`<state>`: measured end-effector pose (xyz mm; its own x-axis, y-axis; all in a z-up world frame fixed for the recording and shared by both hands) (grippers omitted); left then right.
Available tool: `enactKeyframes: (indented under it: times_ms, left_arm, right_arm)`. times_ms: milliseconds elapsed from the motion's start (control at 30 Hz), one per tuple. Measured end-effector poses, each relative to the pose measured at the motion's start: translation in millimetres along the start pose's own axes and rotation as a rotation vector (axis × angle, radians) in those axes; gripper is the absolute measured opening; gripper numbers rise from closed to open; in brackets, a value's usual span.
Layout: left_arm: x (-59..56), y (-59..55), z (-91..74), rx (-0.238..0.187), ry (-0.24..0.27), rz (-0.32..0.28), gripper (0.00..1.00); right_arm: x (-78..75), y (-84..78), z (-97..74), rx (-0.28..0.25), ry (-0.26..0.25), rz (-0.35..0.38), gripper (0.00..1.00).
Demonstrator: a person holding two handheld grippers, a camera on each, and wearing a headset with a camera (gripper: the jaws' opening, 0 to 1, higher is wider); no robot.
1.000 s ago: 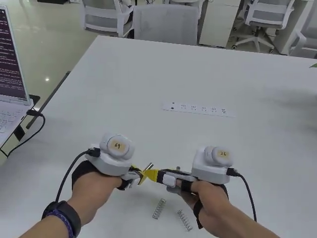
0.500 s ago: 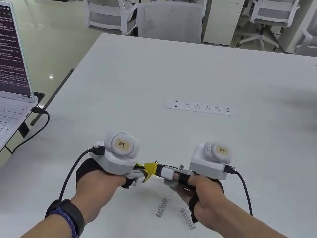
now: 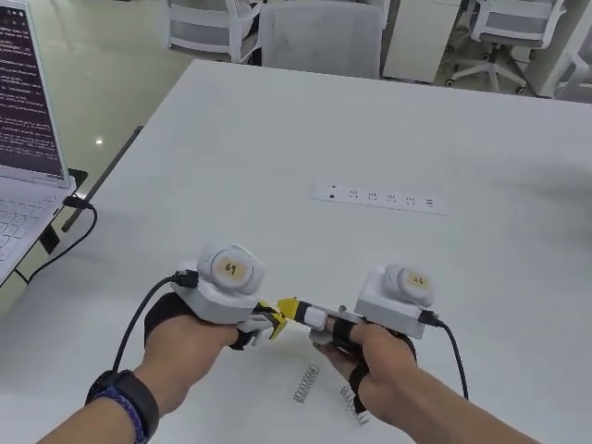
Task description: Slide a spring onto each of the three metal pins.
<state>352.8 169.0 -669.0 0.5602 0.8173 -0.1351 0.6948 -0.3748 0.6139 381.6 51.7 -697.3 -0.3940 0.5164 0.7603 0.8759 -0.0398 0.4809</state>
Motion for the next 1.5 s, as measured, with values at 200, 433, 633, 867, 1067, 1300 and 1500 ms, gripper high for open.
enactKeyframes:
  times_ms: [200, 433, 633, 867, 1067, 1300, 1500]
  left_arm:
    - [0.0, 0.1, -0.4, -0.005, -0.001, 0.0, 0.0]
    - [0.0, -0.8, -0.5, -0.009, -0.002, -0.005, 0.0]
    - [-0.5, -1.2, -1.9, -0.015, -0.004, -0.007, 0.0]
    - [0.2, -0.9, -2.3, -0.029, -0.01, -0.015, 0.0]
    - [1.3, -2.2, -0.7, -0.058, -0.01, -0.023, 0.0]
    - [2.3, -3.5, -0.8, -0.104, -0.01, -0.017, 0.0]
    - [3.5, -0.6, -2.3, -0.129, -0.005, -0.007, 0.0]
  right_arm:
    - [1.7, 0.0, -0.9, -0.001, 0.006, 0.019, 0.09]
    - [5.6, 0.8, -1.8, 0.002, 0.018, 0.008, 0.06]
    - [10.9, 2.4, -2.6, 0.023, 0.018, -0.029, 0.05]
    - [15.8, 5.8, -3.4, 0.053, -0.005, -0.107, 0.05]
    - [20.8, 8.5, -2.7, 0.08, -0.04, -0.218, 0.06]
    - [24.2, 11.7, -2.4, 0.101, -0.054, -0.288, 0.06]
    - [26.2, 16.5, -3.5, 0.094, -0.049, -0.32, 0.06]
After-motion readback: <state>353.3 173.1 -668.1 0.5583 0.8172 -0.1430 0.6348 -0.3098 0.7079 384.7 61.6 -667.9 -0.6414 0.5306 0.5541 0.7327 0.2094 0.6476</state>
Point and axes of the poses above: the centre of the closed fingertips' face, and the gripper's own axes: z roughly forward along the fingers, x roughly to its left, y roughly out of its top, the point moved 9 cm from there along -z, roughly backward along the fingers, and after that the axes turned 8 degrees about x, right-handed, at the moved point
